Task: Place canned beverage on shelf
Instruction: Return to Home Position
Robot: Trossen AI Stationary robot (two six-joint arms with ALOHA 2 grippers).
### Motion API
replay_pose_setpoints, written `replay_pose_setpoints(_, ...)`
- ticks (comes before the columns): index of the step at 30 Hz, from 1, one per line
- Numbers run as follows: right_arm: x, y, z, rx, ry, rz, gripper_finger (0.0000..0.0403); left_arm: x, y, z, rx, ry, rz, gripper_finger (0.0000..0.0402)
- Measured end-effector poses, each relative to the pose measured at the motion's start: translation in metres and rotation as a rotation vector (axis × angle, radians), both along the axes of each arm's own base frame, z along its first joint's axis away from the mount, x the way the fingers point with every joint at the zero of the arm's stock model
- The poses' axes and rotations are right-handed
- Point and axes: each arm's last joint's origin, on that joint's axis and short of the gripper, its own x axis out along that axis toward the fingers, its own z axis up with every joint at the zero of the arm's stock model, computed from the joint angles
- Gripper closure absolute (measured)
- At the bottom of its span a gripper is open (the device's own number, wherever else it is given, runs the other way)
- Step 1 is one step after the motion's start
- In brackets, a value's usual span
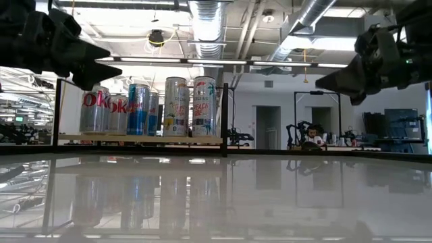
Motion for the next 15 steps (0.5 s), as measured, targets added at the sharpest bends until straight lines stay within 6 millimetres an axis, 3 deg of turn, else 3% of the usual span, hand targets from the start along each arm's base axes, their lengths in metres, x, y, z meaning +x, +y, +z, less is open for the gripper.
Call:
replay_pose_setpoints(8,-0.0007,-0.0021,-0.0077,0.047,0.060,-0.073,0.0378,0.0001,0.0016,-0.0063,-0.013,0.061,0.054,0.0084)
replay_pose_setpoints(15,-0.0008,-0.0024,-0.0078,0.042,0.061,-0.075,0.0364,0.0001,0.0016,-0.0101,0.004,0.102,0.056,0.0084)
